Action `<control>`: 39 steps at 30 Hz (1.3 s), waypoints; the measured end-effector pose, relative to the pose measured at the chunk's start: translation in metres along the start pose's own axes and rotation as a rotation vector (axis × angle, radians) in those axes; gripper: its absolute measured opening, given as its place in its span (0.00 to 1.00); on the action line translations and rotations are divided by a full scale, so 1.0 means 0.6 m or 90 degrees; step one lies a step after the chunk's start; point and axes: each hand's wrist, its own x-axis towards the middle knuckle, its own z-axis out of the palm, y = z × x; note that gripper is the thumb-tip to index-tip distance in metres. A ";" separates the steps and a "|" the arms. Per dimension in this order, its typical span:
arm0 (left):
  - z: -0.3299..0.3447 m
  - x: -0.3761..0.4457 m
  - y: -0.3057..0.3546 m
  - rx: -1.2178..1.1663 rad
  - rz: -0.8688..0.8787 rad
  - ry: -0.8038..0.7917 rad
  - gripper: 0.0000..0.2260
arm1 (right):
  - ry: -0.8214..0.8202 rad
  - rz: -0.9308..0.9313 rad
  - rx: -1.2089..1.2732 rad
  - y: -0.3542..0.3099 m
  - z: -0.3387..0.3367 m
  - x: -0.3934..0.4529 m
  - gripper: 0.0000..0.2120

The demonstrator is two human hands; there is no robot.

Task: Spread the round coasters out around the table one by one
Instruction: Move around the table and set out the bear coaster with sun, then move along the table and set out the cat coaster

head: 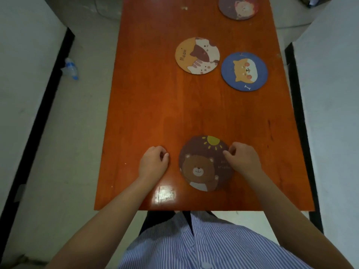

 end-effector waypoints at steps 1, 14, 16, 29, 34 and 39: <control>-0.011 0.001 -0.014 0.016 0.000 0.007 0.05 | 0.020 -0.022 0.011 -0.014 0.005 0.001 0.11; -0.248 0.146 -0.283 0.281 0.245 -0.112 0.15 | 0.145 -0.068 -0.040 -0.417 0.172 0.095 0.21; -0.292 0.178 -0.326 0.325 0.283 -0.144 0.16 | 0.137 0.026 -0.032 -0.473 0.198 0.110 0.22; -0.336 0.447 -0.270 0.328 0.517 -0.232 0.15 | 0.123 0.204 -0.072 -0.538 0.200 0.145 0.18; -0.312 0.565 -0.150 0.358 0.643 -0.249 0.15 | 0.053 0.267 -0.066 -0.522 0.150 0.204 0.13; -0.303 0.687 -0.045 0.429 0.673 -0.289 0.15 | 0.144 0.375 0.060 -0.507 0.073 0.294 0.12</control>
